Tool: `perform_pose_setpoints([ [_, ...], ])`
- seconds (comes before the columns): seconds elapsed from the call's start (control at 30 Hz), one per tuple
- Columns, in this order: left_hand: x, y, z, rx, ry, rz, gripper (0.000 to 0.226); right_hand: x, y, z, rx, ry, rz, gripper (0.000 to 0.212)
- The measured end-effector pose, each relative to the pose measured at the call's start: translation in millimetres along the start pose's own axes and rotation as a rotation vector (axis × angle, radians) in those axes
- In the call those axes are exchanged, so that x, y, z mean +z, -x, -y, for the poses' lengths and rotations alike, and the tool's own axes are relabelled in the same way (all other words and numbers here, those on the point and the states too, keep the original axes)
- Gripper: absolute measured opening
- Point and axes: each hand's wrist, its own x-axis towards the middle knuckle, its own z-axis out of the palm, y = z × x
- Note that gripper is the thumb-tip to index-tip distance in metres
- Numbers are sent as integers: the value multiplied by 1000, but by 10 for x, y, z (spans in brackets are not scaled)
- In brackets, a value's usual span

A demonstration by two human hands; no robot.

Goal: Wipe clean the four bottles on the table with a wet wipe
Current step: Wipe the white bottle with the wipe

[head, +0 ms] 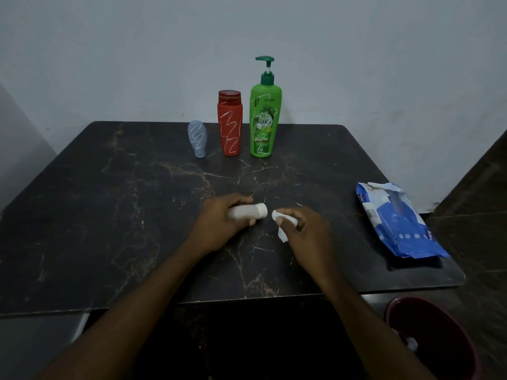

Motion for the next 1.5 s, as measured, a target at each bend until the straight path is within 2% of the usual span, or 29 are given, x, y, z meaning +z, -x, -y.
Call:
perform_pose_setpoints([
  [0.27, 97, 48, 82, 99, -98, 25, 27, 138, -167, 9, -227, 155, -2, 23],
  [0.37, 103, 70, 70, 172, -123, 7, 22, 211, -236, 105, -244, 198, 40, 21],
  [0.53, 107, 58, 114, 188, -83, -8, 19, 222, -84, 11, -281, 176, -19, 13],
  [0.63, 105, 53, 98, 172, -84, -10, 19, 156, -129, 23, -252, 178, 15, 15],
  [0.83, 91, 57, 94, 117, -41, -18, 24, 180, -137, 119, -266, 114, -26, 22],
  [1.03, 78, 41, 88, 82, -1, -44, 20, 94, -59, 34, -291, 256, -15, 19],
  [1.2, 56, 65, 29, -8, 172, -7, 18, 105, -125, 170, -325, 218, -29, 20],
  [1.37, 3, 42, 45, -65, 337, 4, 23, 186, -66, 31, -379, 328, -2, 11],
  [1.5, 12, 34, 31, -71, 385, 23, 23, 50, -92, 68, -287, 216, -58, 10],
])
